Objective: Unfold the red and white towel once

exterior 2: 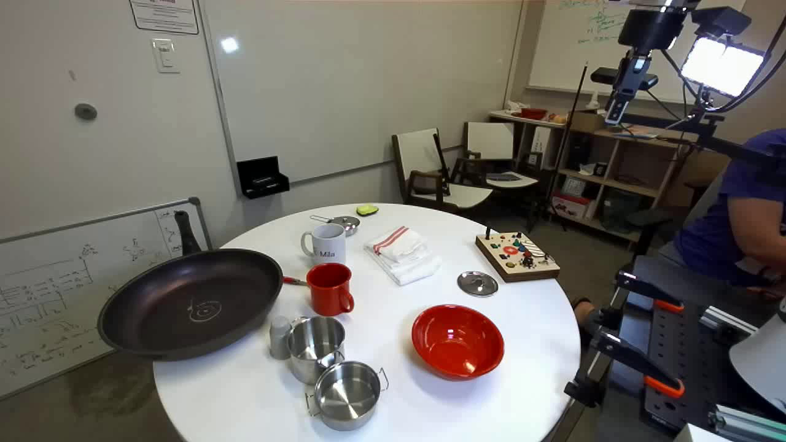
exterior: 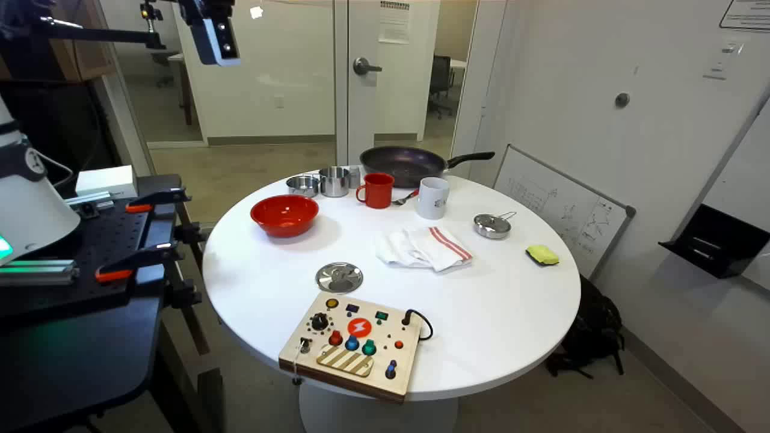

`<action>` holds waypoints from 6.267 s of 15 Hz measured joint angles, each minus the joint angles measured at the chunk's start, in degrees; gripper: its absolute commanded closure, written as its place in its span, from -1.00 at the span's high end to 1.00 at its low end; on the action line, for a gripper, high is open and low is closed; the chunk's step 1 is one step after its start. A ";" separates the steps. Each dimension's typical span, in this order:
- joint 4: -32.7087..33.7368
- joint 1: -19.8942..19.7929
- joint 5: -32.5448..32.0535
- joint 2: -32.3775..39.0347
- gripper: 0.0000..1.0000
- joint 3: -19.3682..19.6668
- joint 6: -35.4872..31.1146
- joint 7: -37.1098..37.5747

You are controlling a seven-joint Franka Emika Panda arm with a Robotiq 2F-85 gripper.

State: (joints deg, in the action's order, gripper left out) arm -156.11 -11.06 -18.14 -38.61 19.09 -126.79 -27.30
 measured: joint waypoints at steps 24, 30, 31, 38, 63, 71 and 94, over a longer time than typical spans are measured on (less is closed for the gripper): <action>6.29 8.99 9.06 5.60 1.00 -0.41 -2.92 -2.86; 12.54 13.77 7.95 23.60 1.00 -4.05 -8.62 -10.80; 13.37 13.66 7.60 27.14 1.00 -4.45 -9.55 -12.45; 18.91 12.79 7.60 38.65 1.00 -4.79 -10.85 -18.25; 33.41 -13.35 -9.08 73.65 1.00 -38.71 -47.90 -39.27; 44.52 13.92 -17.84 76.26 1.00 -8.26 -42.23 -16.09; 54.76 3.76 -8.46 89.33 1.00 -22.14 -31.33 -24.42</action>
State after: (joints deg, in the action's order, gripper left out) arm -101.35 -7.30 -26.60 50.72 -3.05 -158.12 -51.72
